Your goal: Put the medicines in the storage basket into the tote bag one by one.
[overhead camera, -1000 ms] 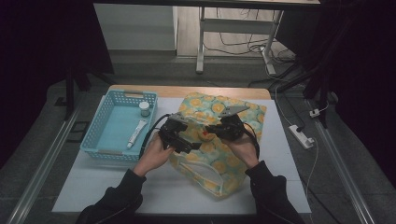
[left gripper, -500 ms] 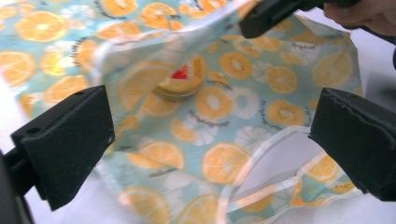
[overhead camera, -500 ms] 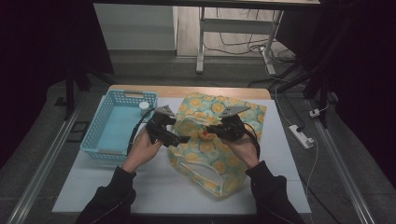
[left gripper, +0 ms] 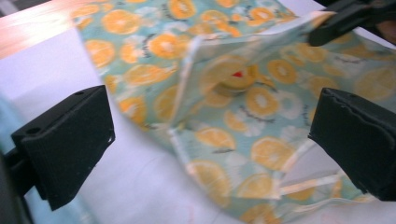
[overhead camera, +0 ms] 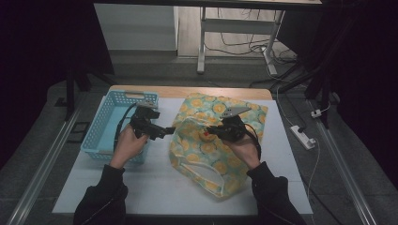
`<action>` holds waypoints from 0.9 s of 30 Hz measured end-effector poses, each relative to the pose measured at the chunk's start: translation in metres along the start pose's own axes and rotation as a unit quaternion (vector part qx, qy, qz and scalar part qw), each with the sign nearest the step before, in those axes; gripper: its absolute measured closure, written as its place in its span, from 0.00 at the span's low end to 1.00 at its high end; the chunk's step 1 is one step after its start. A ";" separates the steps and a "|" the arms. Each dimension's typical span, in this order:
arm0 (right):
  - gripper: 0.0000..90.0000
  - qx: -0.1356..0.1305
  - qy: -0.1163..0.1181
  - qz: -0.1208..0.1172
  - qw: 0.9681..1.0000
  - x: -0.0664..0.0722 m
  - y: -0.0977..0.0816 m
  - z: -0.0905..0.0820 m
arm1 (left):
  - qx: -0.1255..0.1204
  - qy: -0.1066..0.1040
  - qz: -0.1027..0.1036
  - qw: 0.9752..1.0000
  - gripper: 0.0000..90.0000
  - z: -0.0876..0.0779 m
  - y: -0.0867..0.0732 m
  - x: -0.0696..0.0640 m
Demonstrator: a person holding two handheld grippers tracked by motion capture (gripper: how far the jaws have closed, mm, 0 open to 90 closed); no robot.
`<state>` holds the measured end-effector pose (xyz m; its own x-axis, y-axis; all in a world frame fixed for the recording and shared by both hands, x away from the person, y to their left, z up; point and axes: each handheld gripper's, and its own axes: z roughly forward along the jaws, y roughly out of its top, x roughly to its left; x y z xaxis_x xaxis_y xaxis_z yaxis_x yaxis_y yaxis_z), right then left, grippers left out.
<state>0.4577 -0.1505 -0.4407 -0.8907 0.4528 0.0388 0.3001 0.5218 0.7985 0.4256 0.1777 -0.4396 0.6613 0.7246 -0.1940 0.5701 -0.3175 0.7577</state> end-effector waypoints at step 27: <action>1.00 0.008 0.002 -0.006 1.000 0.002 -0.001 0.004 | 0.005 0.092 -0.090 0.992 0.01 -0.024 -0.038 0.072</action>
<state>0.4567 -0.1466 -0.4439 -0.8958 0.4434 0.0324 0.2950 0.5382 0.7895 0.4401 0.2566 -0.4680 0.4491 0.8691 -0.2073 0.6759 -0.1787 0.7149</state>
